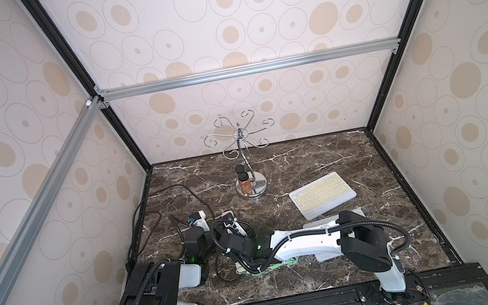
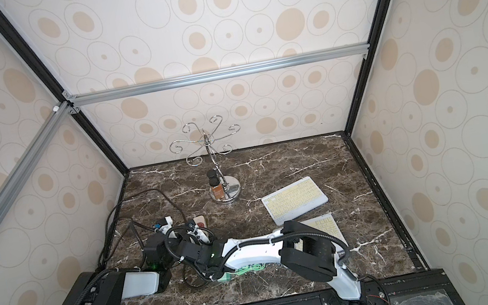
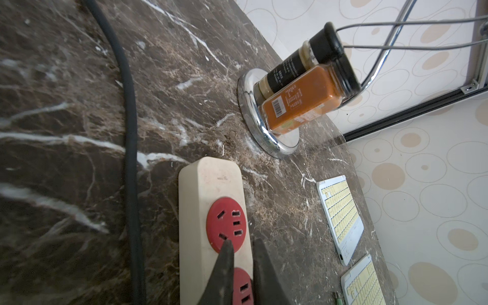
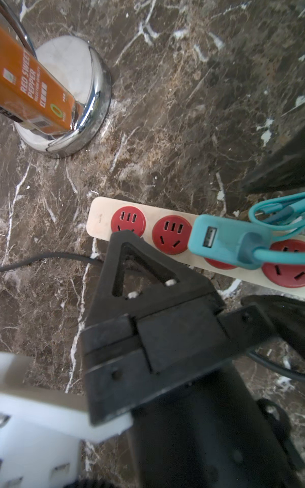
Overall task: Unplug the wireless keyboard
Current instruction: Remove the plug from the socket.
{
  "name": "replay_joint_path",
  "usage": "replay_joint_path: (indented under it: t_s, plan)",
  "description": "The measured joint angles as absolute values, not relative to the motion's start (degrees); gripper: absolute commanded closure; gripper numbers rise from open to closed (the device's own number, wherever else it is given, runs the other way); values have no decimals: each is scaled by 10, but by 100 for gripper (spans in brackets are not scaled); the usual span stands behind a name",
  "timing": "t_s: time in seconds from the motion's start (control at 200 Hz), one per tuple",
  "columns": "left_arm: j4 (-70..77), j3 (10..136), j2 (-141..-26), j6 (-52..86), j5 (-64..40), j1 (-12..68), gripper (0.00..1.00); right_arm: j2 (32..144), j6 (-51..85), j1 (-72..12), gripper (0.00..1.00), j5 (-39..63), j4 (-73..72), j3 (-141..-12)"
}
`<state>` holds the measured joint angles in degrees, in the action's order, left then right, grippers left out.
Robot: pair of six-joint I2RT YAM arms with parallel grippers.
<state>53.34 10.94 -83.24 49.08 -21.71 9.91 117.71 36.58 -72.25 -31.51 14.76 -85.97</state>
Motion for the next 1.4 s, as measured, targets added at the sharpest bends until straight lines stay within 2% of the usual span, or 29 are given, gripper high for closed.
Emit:
replay_joint_path:
  t_s: [0.05, 0.11, 0.45, 0.585, 0.715, 0.83, 1.11, 1.4]
  plan:
    - [536, 111, -840, 493, -220, 98, 87, 1184, 367, -720, 50, -313, 152, -865]
    - [540, 113, -847, 495, -225, 97, 87, 1190, 370, -718, 55, -313, 154, -870]
    - [553, 115, -852, 500, -237, 93, 88, 1199, 374, -714, 56, -319, 156, -874]
    - [552, 115, -849, 500, -236, 92, 87, 1202, 378, -712, 67, -317, 147, -874]
    - [548, 115, -830, 500, -229, 89, 86, 1204, 385, -711, 84, -324, 143, -873]
    - [548, 115, -825, 500, -228, 89, 86, 1202, 390, -711, 91, -331, 133, -865]
    - [617, 116, -886, 517, -284, 88, 87, 1159, 429, -708, 96, -374, 90, -783]
    - [674, 147, -983, 548, -349, 88, 91, 1157, 435, -708, 98, -380, 84, -776]
